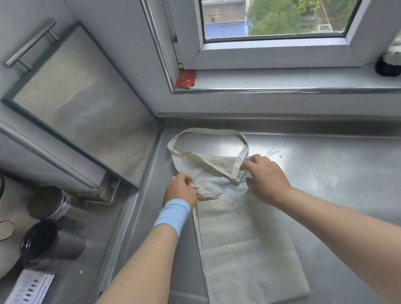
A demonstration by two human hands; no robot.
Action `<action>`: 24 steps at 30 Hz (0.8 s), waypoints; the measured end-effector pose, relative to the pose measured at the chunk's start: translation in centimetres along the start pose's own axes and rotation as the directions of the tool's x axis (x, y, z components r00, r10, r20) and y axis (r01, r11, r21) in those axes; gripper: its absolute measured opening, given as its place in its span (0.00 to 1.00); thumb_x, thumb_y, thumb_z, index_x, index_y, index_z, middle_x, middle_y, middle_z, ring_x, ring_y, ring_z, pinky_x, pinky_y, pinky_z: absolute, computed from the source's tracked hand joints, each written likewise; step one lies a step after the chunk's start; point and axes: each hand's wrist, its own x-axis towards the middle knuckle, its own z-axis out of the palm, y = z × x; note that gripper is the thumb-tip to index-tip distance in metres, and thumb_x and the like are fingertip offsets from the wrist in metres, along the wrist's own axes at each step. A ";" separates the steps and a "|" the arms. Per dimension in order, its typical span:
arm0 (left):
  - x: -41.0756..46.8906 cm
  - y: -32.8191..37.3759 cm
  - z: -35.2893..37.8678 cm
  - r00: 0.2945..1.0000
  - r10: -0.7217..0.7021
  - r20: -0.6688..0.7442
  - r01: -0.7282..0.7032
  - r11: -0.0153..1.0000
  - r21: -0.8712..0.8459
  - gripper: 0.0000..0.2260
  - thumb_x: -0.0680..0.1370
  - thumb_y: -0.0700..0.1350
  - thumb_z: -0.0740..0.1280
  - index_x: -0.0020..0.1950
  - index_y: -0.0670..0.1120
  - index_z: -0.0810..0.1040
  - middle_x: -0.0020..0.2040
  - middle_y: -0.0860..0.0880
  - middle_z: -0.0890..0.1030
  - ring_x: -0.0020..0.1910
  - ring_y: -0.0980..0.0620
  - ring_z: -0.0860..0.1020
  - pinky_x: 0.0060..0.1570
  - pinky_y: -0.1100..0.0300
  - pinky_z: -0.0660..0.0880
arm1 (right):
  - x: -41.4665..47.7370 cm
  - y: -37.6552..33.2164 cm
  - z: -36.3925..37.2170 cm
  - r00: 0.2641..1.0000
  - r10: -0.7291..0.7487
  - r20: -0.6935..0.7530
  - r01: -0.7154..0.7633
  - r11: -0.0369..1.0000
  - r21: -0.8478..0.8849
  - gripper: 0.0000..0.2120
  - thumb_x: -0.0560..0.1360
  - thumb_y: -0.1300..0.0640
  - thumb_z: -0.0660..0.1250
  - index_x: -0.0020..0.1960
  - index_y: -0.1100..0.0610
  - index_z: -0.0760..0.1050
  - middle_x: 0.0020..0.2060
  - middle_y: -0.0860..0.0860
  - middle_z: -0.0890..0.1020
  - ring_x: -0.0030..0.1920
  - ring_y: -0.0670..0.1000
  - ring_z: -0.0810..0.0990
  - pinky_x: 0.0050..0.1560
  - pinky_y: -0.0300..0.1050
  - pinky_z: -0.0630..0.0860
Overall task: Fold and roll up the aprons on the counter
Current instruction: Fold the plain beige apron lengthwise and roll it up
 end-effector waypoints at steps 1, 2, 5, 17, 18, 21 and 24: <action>1.1 0.0 -0.6 0.999 -0.045 -0.004 0.045 0.999 -0.029 0.11 0.79 0.40 0.58 0.57 0.48 0.76 0.60 0.47 0.76 0.56 0.44 0.76 0.57 0.56 0.71 | 1.3 -1.3 -0.1 0.999 -0.039 0.021 0.038 0.999 0.024 0.14 0.76 0.57 0.65 0.61 0.50 0.77 0.57 0.51 0.76 0.57 0.56 0.74 0.54 0.50 0.70; 2.3 0.0 -1.2 0.996 -0.084 0.004 0.084 0.995 -0.049 0.11 0.79 0.40 0.58 0.58 0.48 0.76 0.60 0.46 0.77 0.57 0.43 0.76 0.59 0.55 0.72 | 2.6 -2.6 -0.2 0.997 -0.069 0.033 0.068 0.997 0.044 0.13 0.77 0.55 0.64 0.61 0.49 0.77 0.57 0.50 0.76 0.58 0.55 0.74 0.53 0.50 0.71; 5.4 0.2 -2.8 0.976 -0.193 0.103 0.197 0.980 -0.030 0.15 0.79 0.42 0.59 0.66 0.46 0.73 0.65 0.43 0.76 0.62 0.41 0.75 0.62 0.54 0.71 | 6.6 -6.5 0.0 0.991 -0.104 0.088 0.091 0.986 0.143 0.13 0.79 0.54 0.62 0.62 0.49 0.76 0.57 0.48 0.76 0.56 0.55 0.78 0.46 0.48 0.73; 11.8 -1.6 -2.9 0.917 -0.083 0.391 0.241 0.896 -0.374 0.15 0.75 0.36 0.60 0.52 0.52 0.80 0.50 0.48 0.84 0.46 0.48 0.82 0.51 0.59 0.79 | 18.8 -12.6 3.9 0.868 0.034 0.495 -0.086 0.993 0.084 0.23 0.74 0.52 0.67 0.68 0.50 0.70 0.56 0.49 0.80 0.59 0.55 0.78 0.52 0.41 0.73; 11.9 -1.5 -2.8 0.904 -0.091 0.418 0.285 0.858 -0.428 0.16 0.75 0.34 0.59 0.51 0.52 0.80 0.49 0.48 0.84 0.43 0.49 0.82 0.47 0.60 0.78 | 19.3 -12.2 4.1 0.868 0.035 0.495 -0.109 0.987 0.120 0.13 0.73 0.52 0.68 0.57 0.49 0.76 0.48 0.47 0.81 0.54 0.55 0.79 0.47 0.39 0.72; 11.9 -1.7 -2.6 0.832 -0.129 0.539 0.456 0.712 -0.534 0.15 0.74 0.33 0.57 0.55 0.46 0.76 0.47 0.46 0.81 0.42 0.48 0.80 0.52 0.52 0.78 | 20.3 -11.1 4.0 0.888 0.086 0.451 -0.231 0.932 0.278 0.06 0.73 0.57 0.64 0.41 0.53 0.80 0.34 0.47 0.79 0.39 0.52 0.76 0.38 0.40 0.69; 10.7 -1.8 -2.6 0.697 -0.064 0.714 0.600 0.598 -0.532 0.15 0.73 0.32 0.60 0.58 0.42 0.74 0.46 0.42 0.81 0.41 0.45 0.81 0.51 0.50 0.80 | 20.7 -10.4 3.6 0.909 0.147 0.390 -0.324 0.837 0.440 0.10 0.73 0.59 0.62 0.34 0.55 0.77 0.24 0.49 0.74 0.27 0.51 0.73 0.31 0.41 0.70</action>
